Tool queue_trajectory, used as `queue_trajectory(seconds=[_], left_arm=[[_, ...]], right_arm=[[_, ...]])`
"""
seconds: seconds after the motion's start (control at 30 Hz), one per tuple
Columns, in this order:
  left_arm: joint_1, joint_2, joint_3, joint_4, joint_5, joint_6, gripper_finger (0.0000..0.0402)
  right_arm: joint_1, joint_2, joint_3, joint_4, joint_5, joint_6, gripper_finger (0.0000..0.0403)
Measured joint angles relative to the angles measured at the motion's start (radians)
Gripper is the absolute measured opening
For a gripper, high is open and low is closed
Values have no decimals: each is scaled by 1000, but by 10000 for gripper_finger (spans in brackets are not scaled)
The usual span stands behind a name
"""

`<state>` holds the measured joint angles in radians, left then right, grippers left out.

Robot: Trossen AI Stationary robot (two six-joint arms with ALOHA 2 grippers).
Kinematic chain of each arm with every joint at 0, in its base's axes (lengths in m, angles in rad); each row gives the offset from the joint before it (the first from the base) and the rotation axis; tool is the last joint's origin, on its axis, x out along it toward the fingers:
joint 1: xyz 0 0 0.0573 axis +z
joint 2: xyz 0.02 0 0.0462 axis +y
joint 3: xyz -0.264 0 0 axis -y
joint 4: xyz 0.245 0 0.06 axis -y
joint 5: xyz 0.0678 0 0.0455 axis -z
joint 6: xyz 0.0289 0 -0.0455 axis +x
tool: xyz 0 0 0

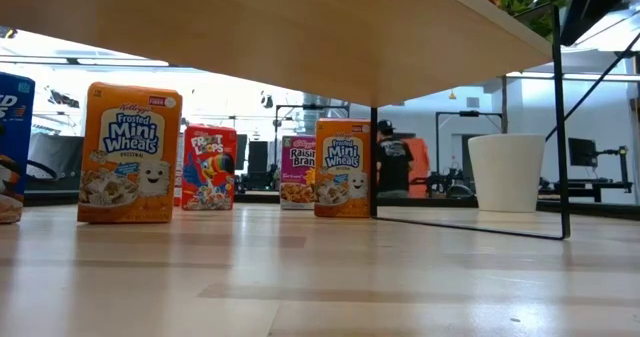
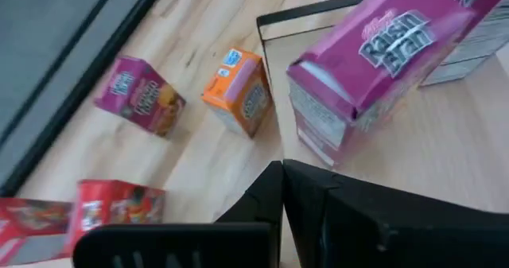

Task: Stack cereal on shelf
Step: Put the bottom purple cereal box onto the shelf

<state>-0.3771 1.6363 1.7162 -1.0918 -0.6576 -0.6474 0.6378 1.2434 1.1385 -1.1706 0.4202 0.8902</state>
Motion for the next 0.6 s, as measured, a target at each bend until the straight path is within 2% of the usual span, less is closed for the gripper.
queue_trajectory(seconds=[0.17,0.3,0.4,0.5,0.6], left_arm=[[-7,-115,-238,290,21,-12,0],[-6,-154,-381,474,33,-20,0],[-6,-158,-426,600,28,-2,0],[-6,-148,-441,636,13,5,0],[-5,-135,-445,649,48,-11,0]], right_arm=[[15,0,0,1,0,0,274],[17,0,0,1,0,0,274],[17,0,0,2,0,0,274],[17,0,0,2,0,0,274],[17,0,0,5,0,2,274]])
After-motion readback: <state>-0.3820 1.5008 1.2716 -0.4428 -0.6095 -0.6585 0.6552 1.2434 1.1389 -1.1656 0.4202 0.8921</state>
